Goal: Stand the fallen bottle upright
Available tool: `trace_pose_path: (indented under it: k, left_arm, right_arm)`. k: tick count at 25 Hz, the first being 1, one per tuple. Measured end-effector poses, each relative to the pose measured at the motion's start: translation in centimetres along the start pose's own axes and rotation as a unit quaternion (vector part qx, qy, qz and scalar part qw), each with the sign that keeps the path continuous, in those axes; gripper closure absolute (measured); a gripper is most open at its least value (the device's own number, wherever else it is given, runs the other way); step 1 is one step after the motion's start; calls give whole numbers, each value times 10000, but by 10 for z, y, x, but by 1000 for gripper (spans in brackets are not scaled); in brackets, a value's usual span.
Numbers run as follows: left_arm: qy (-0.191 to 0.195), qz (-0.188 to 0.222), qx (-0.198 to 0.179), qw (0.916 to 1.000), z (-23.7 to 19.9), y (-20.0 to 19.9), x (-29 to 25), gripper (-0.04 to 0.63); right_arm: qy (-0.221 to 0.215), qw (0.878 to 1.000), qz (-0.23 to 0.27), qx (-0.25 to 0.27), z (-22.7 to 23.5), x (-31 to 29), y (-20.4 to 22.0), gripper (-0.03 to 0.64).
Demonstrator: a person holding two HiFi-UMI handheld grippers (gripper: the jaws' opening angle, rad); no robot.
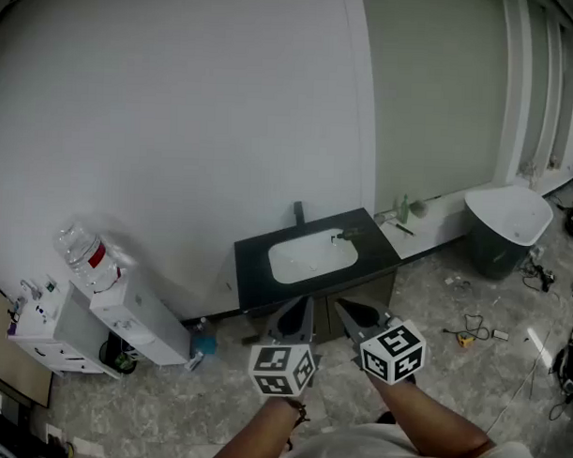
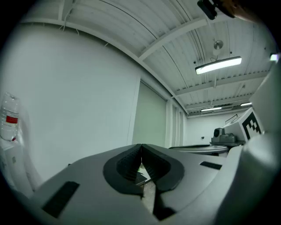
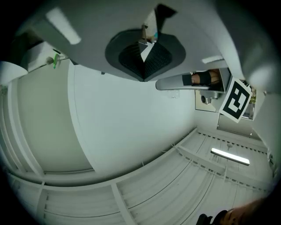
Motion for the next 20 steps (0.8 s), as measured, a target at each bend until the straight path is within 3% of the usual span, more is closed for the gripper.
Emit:
trace_pose_path:
  k: [12,20]
  left_arm:
    - [20,-74,58,10000,-8,9,-15,588]
    - [-13,-265,121,9996,-19,26,-61,588]
  right_arm:
    - [-95,9999,63,-121,12,-8,8,614]
    - [-172,9995,21,-262,59,-32,19,614]
Point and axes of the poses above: the fingertips, and each gripper's own axes: x backward along the fingers, z to its right, y out of its underside, the point moved 7 cm from there along x, backward along the fingers, and after that the axes turned 1 degree about y, right-handed, at the moved point
